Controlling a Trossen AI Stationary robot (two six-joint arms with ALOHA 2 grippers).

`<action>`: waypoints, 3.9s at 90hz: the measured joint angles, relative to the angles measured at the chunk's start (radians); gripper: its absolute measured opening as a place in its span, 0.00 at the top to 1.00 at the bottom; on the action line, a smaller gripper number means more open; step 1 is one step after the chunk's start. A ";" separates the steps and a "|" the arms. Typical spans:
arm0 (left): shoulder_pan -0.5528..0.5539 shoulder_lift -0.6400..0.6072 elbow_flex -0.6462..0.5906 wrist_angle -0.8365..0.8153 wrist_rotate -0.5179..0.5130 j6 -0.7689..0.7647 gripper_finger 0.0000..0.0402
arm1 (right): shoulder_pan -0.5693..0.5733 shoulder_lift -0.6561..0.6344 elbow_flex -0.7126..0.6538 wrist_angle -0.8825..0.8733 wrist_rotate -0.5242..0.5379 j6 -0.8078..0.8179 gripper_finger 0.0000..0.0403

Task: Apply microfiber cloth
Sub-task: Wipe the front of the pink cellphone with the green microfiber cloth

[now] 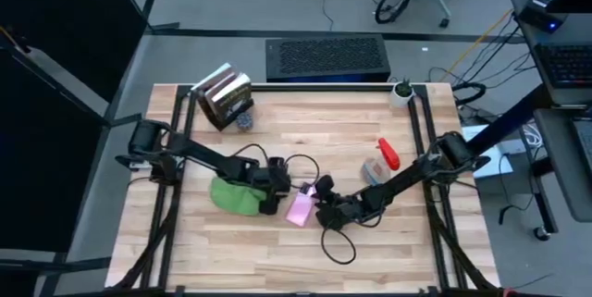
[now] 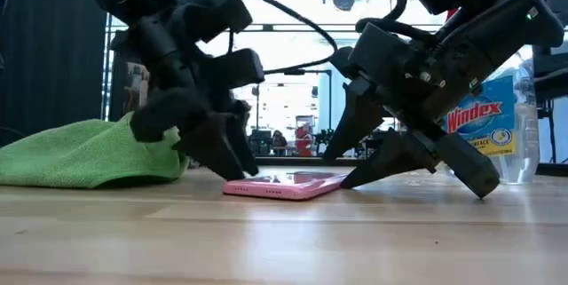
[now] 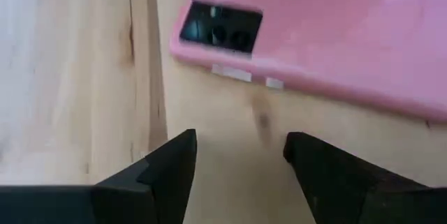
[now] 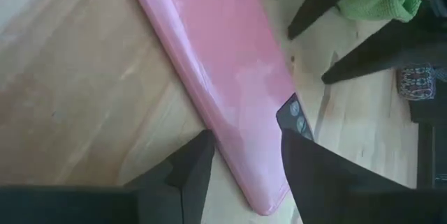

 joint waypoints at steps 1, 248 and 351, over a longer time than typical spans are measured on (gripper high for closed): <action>-0.001 0.005 0.000 0.012 0.000 0.000 0.46 | 0.000 0.000 0.000 0.000 0.000 -0.001 0.62; -0.007 -0.103 0.095 0.099 0.074 -0.280 0.97 | -0.235 -0.281 -0.002 -0.205 -0.673 0.713 0.68; -0.023 0.025 -0.180 0.496 0.014 -0.767 0.73 | -0.243 -0.375 -0.001 -0.133 -0.492 0.603 0.59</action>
